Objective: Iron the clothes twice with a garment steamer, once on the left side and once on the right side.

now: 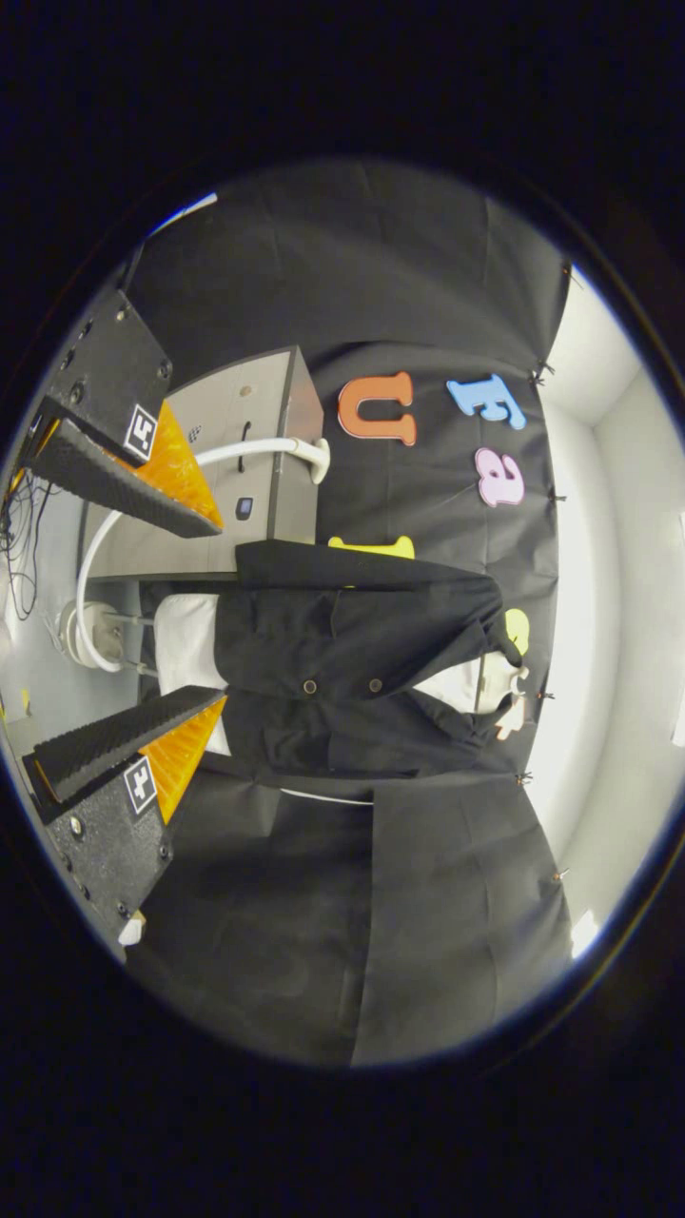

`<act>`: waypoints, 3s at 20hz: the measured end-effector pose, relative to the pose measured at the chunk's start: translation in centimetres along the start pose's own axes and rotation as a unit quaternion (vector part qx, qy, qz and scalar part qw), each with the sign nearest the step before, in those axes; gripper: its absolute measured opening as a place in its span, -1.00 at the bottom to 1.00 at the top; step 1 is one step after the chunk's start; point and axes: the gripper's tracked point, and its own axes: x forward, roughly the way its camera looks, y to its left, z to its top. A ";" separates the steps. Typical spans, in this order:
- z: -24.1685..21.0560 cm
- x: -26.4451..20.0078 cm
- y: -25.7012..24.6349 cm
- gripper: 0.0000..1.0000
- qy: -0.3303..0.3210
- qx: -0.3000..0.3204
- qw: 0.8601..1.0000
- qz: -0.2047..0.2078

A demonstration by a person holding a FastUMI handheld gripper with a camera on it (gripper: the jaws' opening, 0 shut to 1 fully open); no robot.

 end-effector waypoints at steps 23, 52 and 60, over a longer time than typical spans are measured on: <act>11.1 24.6 16.5 0.95 0.004 -0.017 0.992 0.126; 0.2 52.7 38.9 0.39 0.360 -0.028 0.918 0.167; 1.6 52.2 38.4 0.03 0.350 0.021 0.919 0.181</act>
